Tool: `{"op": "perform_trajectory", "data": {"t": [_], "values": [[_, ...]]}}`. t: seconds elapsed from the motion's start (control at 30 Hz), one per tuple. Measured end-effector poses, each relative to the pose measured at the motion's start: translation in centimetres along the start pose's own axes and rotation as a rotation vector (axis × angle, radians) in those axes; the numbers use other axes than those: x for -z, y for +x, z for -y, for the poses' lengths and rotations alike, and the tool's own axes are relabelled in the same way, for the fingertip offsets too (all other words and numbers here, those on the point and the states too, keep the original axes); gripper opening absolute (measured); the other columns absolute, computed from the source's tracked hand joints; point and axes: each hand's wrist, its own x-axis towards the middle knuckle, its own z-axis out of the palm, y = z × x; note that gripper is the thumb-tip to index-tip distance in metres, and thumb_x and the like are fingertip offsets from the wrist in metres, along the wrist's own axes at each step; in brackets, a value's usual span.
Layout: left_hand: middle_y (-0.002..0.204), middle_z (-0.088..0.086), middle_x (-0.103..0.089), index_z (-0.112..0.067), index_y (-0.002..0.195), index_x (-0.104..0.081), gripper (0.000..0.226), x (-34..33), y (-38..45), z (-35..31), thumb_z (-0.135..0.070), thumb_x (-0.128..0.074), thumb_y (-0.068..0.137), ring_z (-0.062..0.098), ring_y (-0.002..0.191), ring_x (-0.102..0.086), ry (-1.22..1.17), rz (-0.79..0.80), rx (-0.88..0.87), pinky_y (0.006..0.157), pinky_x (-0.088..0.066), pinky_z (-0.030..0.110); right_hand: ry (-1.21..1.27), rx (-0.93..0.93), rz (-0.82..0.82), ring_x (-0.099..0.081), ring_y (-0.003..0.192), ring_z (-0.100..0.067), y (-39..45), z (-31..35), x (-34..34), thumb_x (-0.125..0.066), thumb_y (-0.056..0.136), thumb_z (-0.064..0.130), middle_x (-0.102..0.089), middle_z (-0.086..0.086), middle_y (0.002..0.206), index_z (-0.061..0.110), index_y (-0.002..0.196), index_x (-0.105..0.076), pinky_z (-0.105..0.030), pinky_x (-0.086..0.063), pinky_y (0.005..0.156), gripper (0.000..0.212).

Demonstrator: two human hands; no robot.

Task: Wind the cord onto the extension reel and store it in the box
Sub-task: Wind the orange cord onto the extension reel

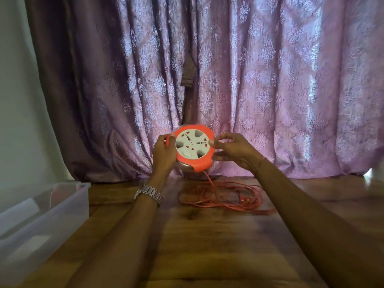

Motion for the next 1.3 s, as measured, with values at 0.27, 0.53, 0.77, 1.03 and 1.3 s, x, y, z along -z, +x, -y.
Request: {"op": "perform_trajectory", "data": {"t": [0.27,0.53,0.77,1.03,1.3], "values": [[0.08,-0.004,-0.064,-0.019,0.087,-0.055,0.035,-2.6,2.8,-0.6,-0.045,-0.046,0.109,0.01,0.073,-0.061,-0.083,0.024,-0.038,0.058,-0.044,0.024,0.262,0.086,-0.115,-0.069,0.075,-0.038,1.3,0.2,0.3,-0.073,0.083,0.004,-0.066,-0.03,0.108,-0.003,0.119,-0.049,-0.053,-0.059,0.072,0.044],[0.087,0.0,-0.072,-0.03,0.087,-0.053,0.046,-2.8,4.8,0.4,-0.07,-0.032,0.094,0.024,0.082,-0.072,-0.011,-0.025,-0.163,0.076,-0.062,0.053,0.035,0.216,-0.136,-0.069,0.095,-0.037,2.7,0.2,0.7,-0.082,0.076,0.021,-0.071,-0.013,0.101,0.008,0.112,-0.056,-0.048,-0.059,0.079,0.046],[0.072,-0.001,-0.062,-0.021,0.088,-0.05,0.043,-2.9,4.5,0.8,-0.057,-0.032,0.105,0.028,0.073,-0.065,0.089,-0.053,-0.27,0.071,-0.057,0.051,-1.028,0.771,-0.161,-0.049,0.108,-0.018,0.6,2.5,-0.6,-0.075,0.076,0.036,-0.054,0.0,0.116,0.033,0.128,-0.048,-0.04,-0.049,0.085,0.059],[0.076,0.002,-0.067,-0.03,0.08,-0.049,0.04,-3.2,4.4,1.1,-0.059,-0.032,0.102,0.025,0.075,-0.069,0.031,-0.03,-0.264,0.073,-0.058,0.054,-1.36,0.704,-0.129,-0.042,0.124,-0.032,-0.7,2.0,-2.6,-0.054,0.091,0.032,-0.042,-0.011,0.14,0.045,0.14,-0.04,-0.042,-0.049,0.082,0.053],[0.08,0.007,-0.069,-0.024,0.088,-0.055,0.052,-4.5,3.4,0.9,-0.071,-0.034,0.095,0.032,0.079,-0.071,-0.054,0.02,-0.267,0.072,-0.058,0.06,-1.435,0.677,-0.218,-0.053,0.111,-0.029,-0.6,1.8,-2.4,-0.056,0.088,0.038,-0.053,-0.008,0.119,0.053,0.139,-0.033,-0.04,-0.05,0.074,0.058]]}}
